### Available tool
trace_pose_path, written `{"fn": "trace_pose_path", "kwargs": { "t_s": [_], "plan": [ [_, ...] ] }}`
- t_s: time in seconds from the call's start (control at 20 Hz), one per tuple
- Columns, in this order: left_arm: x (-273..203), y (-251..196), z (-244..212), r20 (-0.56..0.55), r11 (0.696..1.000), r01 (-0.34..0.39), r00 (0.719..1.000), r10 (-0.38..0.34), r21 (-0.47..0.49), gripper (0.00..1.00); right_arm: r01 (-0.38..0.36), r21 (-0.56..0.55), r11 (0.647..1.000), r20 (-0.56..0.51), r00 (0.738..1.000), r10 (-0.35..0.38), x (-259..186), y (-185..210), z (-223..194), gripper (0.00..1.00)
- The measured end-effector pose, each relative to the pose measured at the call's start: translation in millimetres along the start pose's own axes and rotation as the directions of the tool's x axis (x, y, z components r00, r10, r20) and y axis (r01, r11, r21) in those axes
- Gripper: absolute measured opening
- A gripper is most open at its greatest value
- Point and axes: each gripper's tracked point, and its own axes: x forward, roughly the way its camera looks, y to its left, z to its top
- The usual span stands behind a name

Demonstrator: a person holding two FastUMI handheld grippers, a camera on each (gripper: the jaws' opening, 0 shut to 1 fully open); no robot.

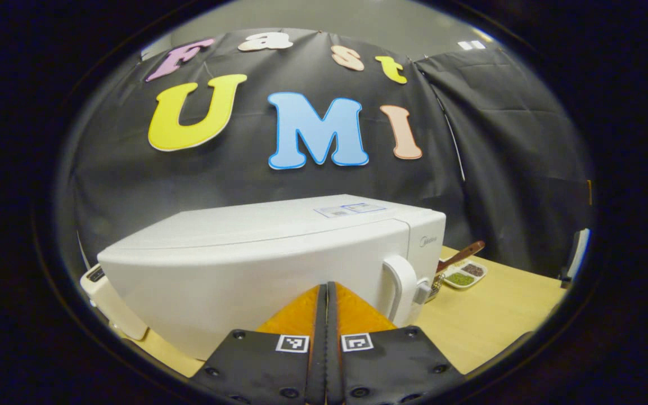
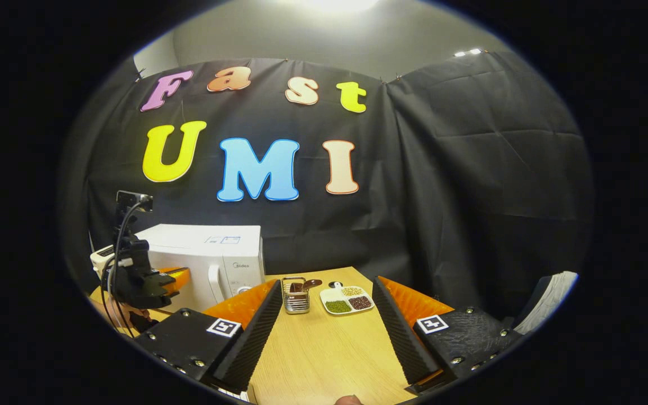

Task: Open the microwave oven with the left hand, put the food in, and close the microwave oven.

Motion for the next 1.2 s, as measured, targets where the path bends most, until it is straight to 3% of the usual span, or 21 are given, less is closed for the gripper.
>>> {"fn": "trace_pose_path", "kwargs": {
  "t_s": [0.25,0.8,1.05,1.2],
  "plan": [
    [-52.5,-15.2,42.2,0.077,0.999,-0.032,0.996,0.033,-0.015,0.08,-0.06,-0.014,0.998,0.037,0.997,0.061,-1.8,-1.7,14.8,0.98],
    [-174.7,-11.8,98.8,0.149,0.971,-0.236,0.96,0.239,-0.035,0.07,-0.198,-0.026,0.98,0.095,0.975,0.2,-0.6,-25.4,45.8,0.98],
    [-224.9,-14.1,101.9,0.153,0.945,-0.323,0.933,0.325,-0.038,0.06,-0.273,-0.025,0.962,0.116,0.955,0.274,-15.3,-33.6,52.7,0.98],
    [-249.1,-20.4,103.0,0.148,0.939,-0.343,0.927,0.344,-0.03,0.06,-0.278,-0.034,0.96,0.125,0.952,0.28,-21.6,-40.3,54.6,0.97]
  ]
}}
